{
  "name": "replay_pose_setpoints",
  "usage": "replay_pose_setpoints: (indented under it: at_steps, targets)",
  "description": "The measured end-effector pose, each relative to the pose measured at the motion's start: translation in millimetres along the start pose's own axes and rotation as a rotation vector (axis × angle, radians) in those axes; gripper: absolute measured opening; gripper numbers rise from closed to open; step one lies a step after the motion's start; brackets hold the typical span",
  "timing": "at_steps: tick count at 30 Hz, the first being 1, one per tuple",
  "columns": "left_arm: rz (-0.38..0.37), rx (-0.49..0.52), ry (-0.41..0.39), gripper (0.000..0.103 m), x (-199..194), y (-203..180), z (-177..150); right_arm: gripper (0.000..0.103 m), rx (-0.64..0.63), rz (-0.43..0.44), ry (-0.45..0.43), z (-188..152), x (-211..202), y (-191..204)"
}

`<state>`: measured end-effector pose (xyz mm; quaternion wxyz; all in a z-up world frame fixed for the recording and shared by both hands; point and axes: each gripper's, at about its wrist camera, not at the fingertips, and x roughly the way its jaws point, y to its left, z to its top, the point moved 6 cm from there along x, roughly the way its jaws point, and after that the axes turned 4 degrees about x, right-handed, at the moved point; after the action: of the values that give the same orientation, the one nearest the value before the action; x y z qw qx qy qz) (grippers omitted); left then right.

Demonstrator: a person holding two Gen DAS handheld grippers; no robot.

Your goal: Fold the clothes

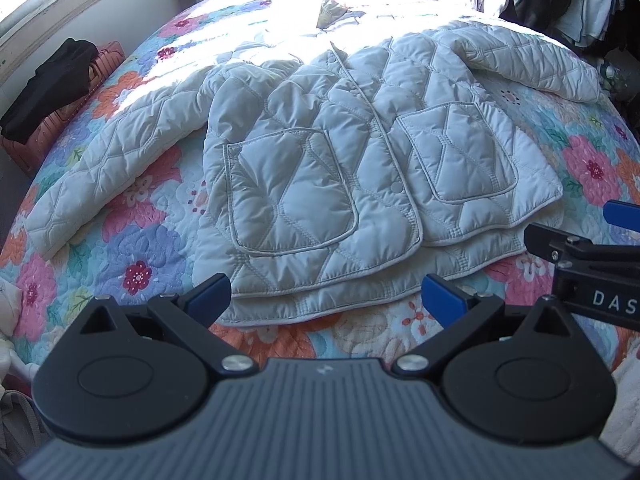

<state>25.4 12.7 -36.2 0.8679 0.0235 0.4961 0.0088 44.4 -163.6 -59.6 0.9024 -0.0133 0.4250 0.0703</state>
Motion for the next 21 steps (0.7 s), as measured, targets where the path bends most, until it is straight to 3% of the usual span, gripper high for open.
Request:
replay_pose_setpoints:
  at_steps: [21]
  targets:
    - [-0.014,-0.006,0.02,0.103,9,1,2,0.093,-0.017,0.027,0.008,9,14,5]
